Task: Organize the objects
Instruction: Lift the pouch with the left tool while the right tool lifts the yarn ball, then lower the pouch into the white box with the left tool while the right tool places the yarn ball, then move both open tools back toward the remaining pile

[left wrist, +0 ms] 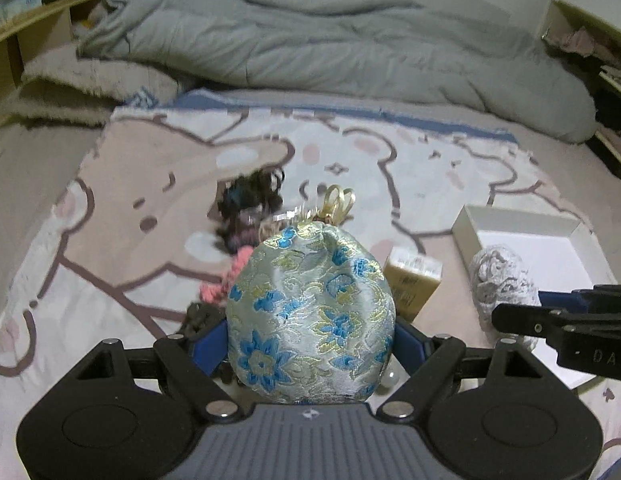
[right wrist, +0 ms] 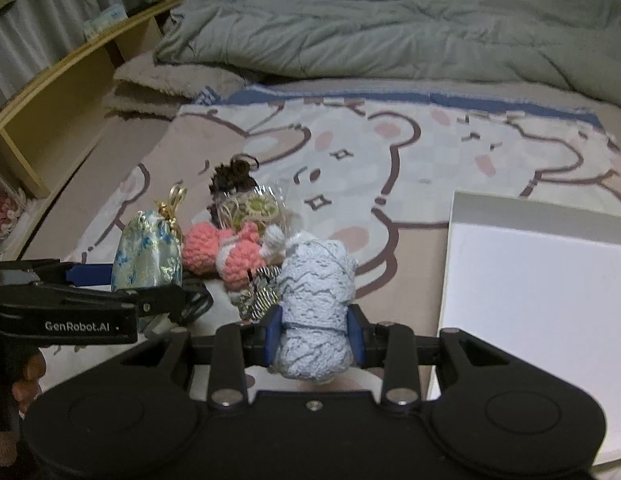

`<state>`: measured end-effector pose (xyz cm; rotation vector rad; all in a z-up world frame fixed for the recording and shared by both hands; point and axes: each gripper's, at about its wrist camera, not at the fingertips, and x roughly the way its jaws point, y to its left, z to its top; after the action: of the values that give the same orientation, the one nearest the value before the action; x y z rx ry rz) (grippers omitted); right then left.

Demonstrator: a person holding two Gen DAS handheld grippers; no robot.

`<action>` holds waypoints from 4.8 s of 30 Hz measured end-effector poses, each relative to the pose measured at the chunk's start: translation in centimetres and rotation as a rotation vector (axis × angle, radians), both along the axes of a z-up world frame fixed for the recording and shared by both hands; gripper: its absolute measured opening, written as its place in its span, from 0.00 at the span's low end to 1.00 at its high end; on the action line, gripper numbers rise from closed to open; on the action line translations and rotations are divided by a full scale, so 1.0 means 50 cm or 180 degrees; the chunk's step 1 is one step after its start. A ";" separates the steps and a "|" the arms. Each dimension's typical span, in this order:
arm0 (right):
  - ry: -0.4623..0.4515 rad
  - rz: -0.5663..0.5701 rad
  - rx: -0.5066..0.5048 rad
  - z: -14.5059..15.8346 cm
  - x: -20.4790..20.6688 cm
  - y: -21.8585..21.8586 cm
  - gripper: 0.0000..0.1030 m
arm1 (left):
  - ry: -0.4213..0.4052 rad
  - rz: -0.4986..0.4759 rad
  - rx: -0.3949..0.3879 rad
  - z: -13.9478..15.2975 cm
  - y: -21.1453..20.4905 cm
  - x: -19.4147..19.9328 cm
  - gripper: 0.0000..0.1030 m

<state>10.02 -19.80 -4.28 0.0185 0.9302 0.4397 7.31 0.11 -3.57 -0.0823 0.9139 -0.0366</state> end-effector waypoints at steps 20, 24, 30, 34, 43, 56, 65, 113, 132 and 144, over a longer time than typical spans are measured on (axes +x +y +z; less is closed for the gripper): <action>-0.0860 -0.0294 0.0020 0.147 -0.017 -0.074 0.35 | -0.0771 -0.0098 0.0009 0.115 -0.075 0.014 0.82; -0.0929 -0.0512 0.0049 0.175 0.011 -0.109 0.34 | -0.0767 -0.0134 -0.0131 0.131 -0.099 0.045 0.82; -0.0984 -0.0799 0.0027 0.183 0.056 -0.161 0.35 | -0.0906 -0.0307 -0.0188 0.169 -0.164 0.097 0.82; -0.1008 -0.0872 -0.0095 0.164 0.079 -0.193 0.35 | -0.0901 -0.0534 -0.0220 0.177 -0.223 0.139 0.82; -0.0679 -0.1018 -0.0242 0.080 0.152 -0.266 0.34 | -0.0435 -0.1022 -0.0451 0.064 -0.341 0.231 0.82; -0.0128 -0.1066 -0.0349 -0.042 0.235 -0.314 0.35 | 0.0267 -0.1169 -0.0810 -0.108 -0.379 0.313 0.82; 0.0070 -0.1144 -0.0342 -0.078 0.261 -0.329 0.44 | 0.0297 -0.1278 -0.0721 -0.129 -0.411 0.327 0.90; -0.0401 -0.1325 -0.0312 0.055 0.046 -0.365 0.77 | -0.0243 -0.0926 -0.0246 0.033 -0.338 0.159 1.00; -0.0584 -0.1362 -0.0412 0.073 -0.015 -0.376 1.00 | -0.0341 -0.0904 -0.0124 0.048 -0.313 0.124 1.00; -0.0537 -0.1342 -0.0347 0.061 0.008 -0.341 1.00 | -0.0426 -0.0662 -0.0039 0.055 -0.229 0.121 1.00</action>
<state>10.41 -36.86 -1.25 0.0757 0.7572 -0.0012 13.36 -11.34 -0.81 0.0043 0.7858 -0.2383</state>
